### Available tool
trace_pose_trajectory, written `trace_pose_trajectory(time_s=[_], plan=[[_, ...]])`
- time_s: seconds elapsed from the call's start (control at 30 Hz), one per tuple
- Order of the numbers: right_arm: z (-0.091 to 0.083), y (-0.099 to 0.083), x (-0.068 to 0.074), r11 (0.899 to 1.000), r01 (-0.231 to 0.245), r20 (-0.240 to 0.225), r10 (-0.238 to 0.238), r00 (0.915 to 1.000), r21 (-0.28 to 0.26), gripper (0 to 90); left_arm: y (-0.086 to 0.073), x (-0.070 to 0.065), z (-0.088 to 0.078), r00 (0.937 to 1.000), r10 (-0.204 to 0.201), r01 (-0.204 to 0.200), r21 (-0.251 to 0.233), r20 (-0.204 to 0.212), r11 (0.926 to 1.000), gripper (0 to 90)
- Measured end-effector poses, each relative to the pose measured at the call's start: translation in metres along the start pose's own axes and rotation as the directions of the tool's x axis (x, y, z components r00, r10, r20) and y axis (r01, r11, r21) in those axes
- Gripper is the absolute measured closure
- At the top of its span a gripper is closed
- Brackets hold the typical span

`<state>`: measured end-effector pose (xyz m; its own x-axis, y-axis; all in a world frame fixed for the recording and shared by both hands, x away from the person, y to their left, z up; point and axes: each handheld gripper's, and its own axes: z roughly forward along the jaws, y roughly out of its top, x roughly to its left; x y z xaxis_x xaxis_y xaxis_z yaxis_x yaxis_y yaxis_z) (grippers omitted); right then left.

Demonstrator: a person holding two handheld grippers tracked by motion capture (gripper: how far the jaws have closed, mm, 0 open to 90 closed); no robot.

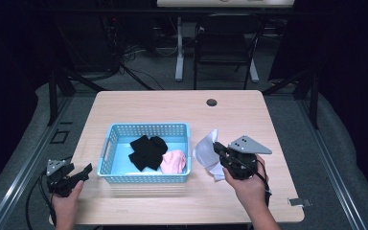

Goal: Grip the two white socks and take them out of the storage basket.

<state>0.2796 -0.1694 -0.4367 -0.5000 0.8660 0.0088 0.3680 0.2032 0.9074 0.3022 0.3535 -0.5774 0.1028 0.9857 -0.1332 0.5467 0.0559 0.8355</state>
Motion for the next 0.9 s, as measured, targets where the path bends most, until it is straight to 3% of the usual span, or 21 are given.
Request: trace_pose_trajectory(time_s=[0.13,0.5,0.67,0.73,0.9], plan=[[0.007,-0.012,0.002,0.999,0.016,0.018,-0.017,0.9997,0.029,88.3,0.000,0.000,0.000,1.0000,0.000,0.000,0.000,0.000,1.0000,25.4],[0.021,-0.041,-0.011,0.997,-0.011,0.079,0.005,0.9968,0.074,88.3,0.000,-0.001,0.000,1.0000,0.001,-0.001,-0.001,-0.001,1.0000,25.4],[0.024,-0.050,-0.022,0.995,-0.051,0.085,0.044,0.9954,0.090,88.3,0.000,-0.001,0.000,1.0000,0.004,-0.004,0.005,-0.005,1.0000,25.5],[0.023,-0.053,-0.030,0.992,-0.093,0.088,0.085,0.9924,0.083,88.3,0.000,-0.001,0.000,1.0000,0.003,-0.003,0.005,-0.008,1.0000,25.5],[0.022,-0.060,-0.039,0.988,-0.124,0.109,0.114,0.9874,0.087,88.3,0.000,-0.002,0.002,0.9999,0.006,-0.006,0.002,-0.008,1.0000,25.5]])
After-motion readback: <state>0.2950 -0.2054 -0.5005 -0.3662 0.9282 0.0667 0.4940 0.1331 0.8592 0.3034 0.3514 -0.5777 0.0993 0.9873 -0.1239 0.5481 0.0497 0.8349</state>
